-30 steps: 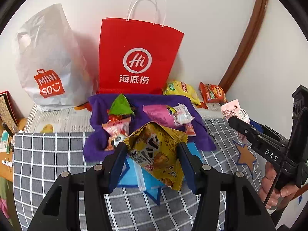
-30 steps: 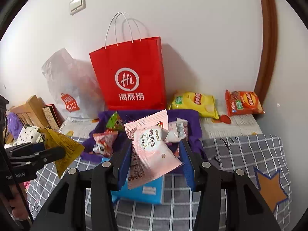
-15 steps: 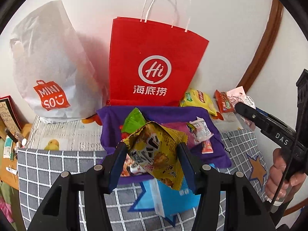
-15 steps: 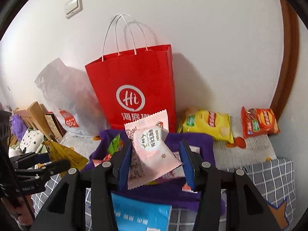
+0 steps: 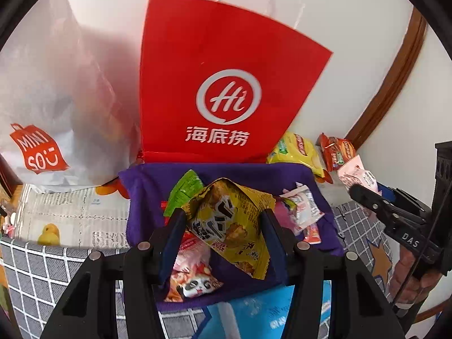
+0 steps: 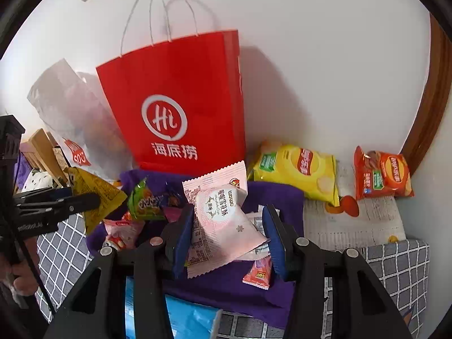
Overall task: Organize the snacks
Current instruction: 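Lower both packets onto the purple towel and open both tools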
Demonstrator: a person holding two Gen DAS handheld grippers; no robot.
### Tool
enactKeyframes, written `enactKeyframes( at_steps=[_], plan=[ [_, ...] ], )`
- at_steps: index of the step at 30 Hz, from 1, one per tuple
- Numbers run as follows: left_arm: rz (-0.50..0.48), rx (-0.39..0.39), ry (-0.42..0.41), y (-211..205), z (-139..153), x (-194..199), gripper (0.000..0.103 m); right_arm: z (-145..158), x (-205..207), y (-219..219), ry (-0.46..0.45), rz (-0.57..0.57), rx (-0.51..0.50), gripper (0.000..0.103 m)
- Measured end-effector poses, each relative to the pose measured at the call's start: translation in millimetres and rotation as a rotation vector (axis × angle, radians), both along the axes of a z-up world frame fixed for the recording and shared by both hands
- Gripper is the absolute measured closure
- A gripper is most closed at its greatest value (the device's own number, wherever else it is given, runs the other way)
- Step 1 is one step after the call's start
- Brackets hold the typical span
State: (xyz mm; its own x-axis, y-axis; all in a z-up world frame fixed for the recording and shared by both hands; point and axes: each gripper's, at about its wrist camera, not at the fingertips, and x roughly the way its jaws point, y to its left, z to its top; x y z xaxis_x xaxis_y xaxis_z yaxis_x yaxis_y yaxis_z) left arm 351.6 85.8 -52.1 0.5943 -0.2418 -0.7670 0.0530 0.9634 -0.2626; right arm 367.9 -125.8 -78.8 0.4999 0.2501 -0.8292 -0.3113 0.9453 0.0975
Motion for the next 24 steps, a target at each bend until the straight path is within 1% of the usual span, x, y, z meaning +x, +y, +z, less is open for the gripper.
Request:
enactKeyframes(
  at_steps=[4, 7, 11, 16, 19, 24],
  plan=[
    [0.008, 0.012, 0.050, 9, -19, 10, 0.050, -15, 8, -7, 0.047, -0.006, 0.008, 0.055],
    [0.043, -0.022, 0.061, 25, -25, 12, 0.050, -25, 14, -12, 0.081, -0.013, 0.021, 0.055],
    [0.059, -0.038, 0.074, 32, -31, 16, 0.050, -34, 16, -12, 0.109, -0.005, 0.018, 0.055],
    [0.039, -0.062, 0.071, 28, -34, 18, 0.050, -47, 17, -3, 0.140, 0.029, 0.001, 0.055],
    [0.015, -0.059, 0.074, 21, -36, 19, 0.050, -56, 17, 4, 0.160, 0.050, -0.015, 0.055],
    [-0.007, -0.060, 0.084, 11, -43, 20, 0.050, -65, 19, 7, 0.177, 0.050, -0.027, 0.055]
  ],
)
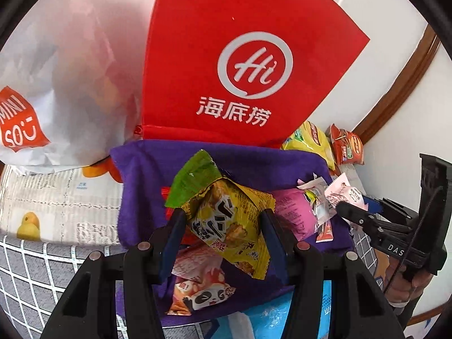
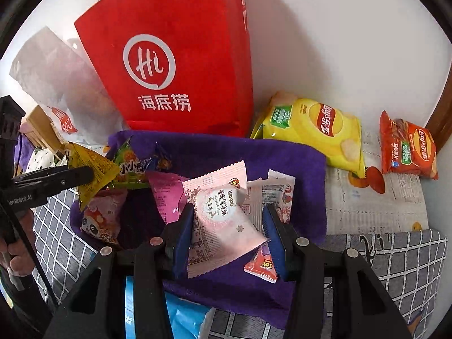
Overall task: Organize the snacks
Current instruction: 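Lower both packets onto the purple towel and open both tools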
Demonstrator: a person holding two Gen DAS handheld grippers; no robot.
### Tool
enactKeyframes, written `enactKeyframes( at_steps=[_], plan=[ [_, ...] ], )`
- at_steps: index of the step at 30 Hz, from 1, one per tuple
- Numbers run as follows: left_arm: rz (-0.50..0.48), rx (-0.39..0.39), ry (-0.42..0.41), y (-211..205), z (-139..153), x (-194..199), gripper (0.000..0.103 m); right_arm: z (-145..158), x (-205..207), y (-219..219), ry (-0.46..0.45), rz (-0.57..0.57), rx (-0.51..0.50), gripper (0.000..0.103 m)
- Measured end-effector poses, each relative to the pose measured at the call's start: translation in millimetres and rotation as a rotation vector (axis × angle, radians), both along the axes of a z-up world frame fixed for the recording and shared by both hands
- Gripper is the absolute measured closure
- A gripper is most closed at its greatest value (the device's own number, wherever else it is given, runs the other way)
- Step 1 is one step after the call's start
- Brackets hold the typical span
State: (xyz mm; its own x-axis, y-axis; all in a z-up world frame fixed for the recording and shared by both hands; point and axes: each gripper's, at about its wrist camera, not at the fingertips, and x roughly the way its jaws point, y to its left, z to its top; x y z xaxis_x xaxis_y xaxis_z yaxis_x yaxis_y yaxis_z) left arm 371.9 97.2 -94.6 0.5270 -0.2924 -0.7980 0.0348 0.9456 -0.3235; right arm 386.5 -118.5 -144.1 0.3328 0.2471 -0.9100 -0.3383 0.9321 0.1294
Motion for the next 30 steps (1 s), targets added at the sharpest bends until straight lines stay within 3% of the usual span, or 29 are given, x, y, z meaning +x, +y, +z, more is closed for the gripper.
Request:
enactKeyframes(
  at_steps=[15, 18, 30],
  plan=[
    [-0.021, 0.017, 0.023, -11, -12, 3, 0.050, -29, 7, 4, 0.054, -0.025, -0.054, 0.054],
    [-0.024, 0.034, 0.026, -14, -11, 4, 0.040, -29, 7, 8, 0.047, -0.019, -0.069, 0.054],
    [-0.035, 0.066, -0.022, -24, 5, -7, 0.028, -12, -1, 18, 0.012, 0.019, -0.077, 0.048]
  ],
)
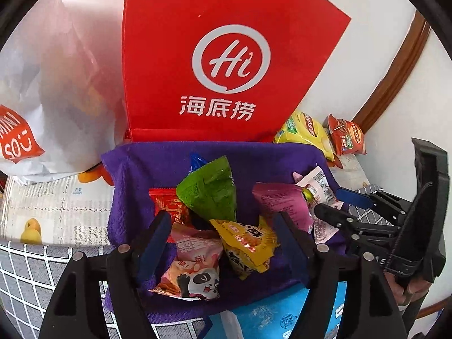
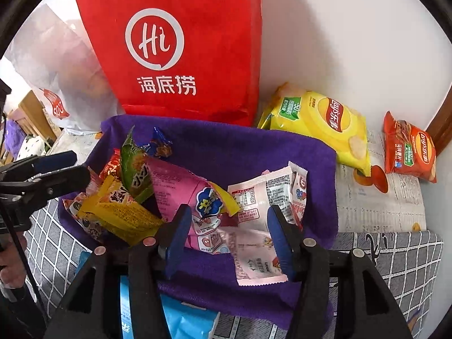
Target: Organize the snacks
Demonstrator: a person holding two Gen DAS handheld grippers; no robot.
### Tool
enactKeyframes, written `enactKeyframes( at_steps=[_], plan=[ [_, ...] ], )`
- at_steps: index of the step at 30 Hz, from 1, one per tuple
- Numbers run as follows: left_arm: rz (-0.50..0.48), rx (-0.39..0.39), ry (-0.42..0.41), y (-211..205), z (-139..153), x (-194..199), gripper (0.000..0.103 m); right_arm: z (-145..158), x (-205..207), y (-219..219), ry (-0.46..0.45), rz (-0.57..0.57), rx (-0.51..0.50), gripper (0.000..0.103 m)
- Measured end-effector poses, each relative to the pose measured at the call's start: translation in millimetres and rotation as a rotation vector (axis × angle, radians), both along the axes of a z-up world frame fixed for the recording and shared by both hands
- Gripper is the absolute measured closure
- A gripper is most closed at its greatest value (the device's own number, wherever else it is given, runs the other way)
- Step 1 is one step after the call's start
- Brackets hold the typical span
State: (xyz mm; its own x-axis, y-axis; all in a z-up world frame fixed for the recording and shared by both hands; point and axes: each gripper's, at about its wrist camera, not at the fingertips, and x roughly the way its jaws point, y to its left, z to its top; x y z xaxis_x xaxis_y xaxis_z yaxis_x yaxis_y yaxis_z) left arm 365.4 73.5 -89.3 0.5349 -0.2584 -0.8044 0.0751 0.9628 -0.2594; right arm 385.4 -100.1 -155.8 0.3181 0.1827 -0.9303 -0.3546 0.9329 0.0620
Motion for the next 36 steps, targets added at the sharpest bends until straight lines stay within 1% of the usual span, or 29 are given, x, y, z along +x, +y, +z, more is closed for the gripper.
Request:
enactKeyframes(
  at_steps=[5, 7, 10, 12, 15, 18, 20, 22, 24, 25, 26, 28, 32, 36],
  plan=[
    [-0.025, 0.016, -0.012, -4, 7, -4, 0.027, 0, -1, 2, 0.005, -0.004, 0.001, 0.048],
    [-0.030, 0.033, -0.010, -5, 10, -5, 0.027, 4, -2, 4, -0.013, -0.013, -0.017, 0.048],
    [-0.025, 0.064, -0.024, -5, 17, -10, 0.027, 19, -7, 4, -0.074, -0.046, -0.044, 0.048],
    [-0.005, 0.089, -0.034, -4, 23, -14, 0.026, 33, -13, 3, -0.095, -0.054, -0.027, 0.048],
    [-0.014, 0.080, -0.043, -8, 29, -17, 0.026, 47, -22, 1, -0.093, -0.059, 0.000, 0.047],
    [-0.026, 0.077, -0.069, -12, 39, -25, 0.025, 62, -38, -4, -0.118, -0.099, 0.005, 0.047],
    [-0.054, 0.092, -0.095, -16, 48, -33, 0.025, 73, -51, -9, -0.110, -0.115, 0.014, 0.047],
    [-0.056, 0.116, -0.125, -16, 58, -40, 0.024, 84, -64, -15, -0.114, -0.129, 0.028, 0.047],
    [-0.039, 0.122, -0.142, -14, 69, -48, 0.021, 99, -80, -22, -0.147, -0.135, 0.014, 0.046],
    [-0.038, 0.114, -0.147, -14, 72, -54, 0.020, 105, -87, -25, -0.164, -0.141, 0.004, 0.042],
    [-0.041, 0.104, -0.141, -14, 74, -61, 0.017, 110, -93, -28, -0.175, -0.147, -0.006, 0.040],
    [-0.051, 0.100, -0.131, -17, 76, -75, 0.017, 121, -107, -33, -0.191, -0.164, -0.017, 0.040],
    [-0.063, 0.113, -0.130, -25, 79, -109, 0.016, 138, -134, -40, -0.200, -0.184, 0.019, 0.039],
    [-0.052, 0.102, -0.136, -30, 82, -138, 0.014, 149, -160, -44, -0.212, -0.203, 0.039, 0.039]
  ],
)
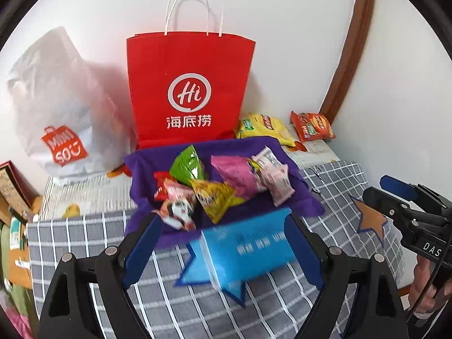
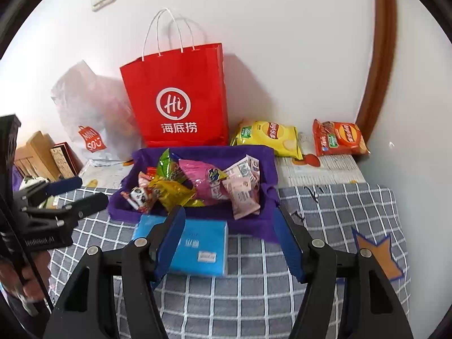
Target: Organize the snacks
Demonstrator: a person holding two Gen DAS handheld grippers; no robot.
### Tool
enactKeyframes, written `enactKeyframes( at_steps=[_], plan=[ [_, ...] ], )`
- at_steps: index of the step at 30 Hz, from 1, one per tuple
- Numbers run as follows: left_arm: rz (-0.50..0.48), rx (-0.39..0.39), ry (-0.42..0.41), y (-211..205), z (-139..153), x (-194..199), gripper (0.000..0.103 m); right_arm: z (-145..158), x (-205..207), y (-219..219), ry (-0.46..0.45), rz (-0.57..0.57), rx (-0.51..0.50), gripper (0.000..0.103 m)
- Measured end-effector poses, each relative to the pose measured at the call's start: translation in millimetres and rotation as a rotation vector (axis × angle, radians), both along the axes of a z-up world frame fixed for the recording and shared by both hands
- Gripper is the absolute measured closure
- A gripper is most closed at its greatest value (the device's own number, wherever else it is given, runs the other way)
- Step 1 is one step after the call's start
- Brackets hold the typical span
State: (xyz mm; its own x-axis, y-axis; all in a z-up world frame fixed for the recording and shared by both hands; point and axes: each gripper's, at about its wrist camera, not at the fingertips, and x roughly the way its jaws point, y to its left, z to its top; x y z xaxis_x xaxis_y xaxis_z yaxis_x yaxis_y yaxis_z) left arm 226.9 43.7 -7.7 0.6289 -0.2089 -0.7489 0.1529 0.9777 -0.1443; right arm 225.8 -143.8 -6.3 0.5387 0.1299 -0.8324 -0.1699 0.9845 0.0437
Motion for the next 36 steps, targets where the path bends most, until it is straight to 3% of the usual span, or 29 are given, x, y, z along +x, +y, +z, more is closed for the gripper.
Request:
enactKeyframes(
  at_steps=[6, 13, 22, 30, 36],
  plan=[
    [0.025, -0.009, -0.018, -6, 5, -43, 0.012, 4, -38, 1, 0.021, -0.016, -0.030, 0.038],
    [0.058, 0.001, -0.058, -9, 11, -94, 0.009, 9, -89, 7, -0.016, 0.001, -0.070, 0.022],
    [0.102, 0.015, -0.094, -13, 10, -147, 0.007, 14, -142, -1, -0.031, -0.045, -0.074, 0.020],
    [0.110, 0.036, -0.146, -25, 20, -178, 0.002, 27, -172, -13, -0.076, -0.068, -0.047, 0.006],
    [0.127, 0.061, -0.167, -32, 23, -190, 0.002, 32, -185, -22, -0.088, -0.082, -0.053, 0.006]
  ],
)
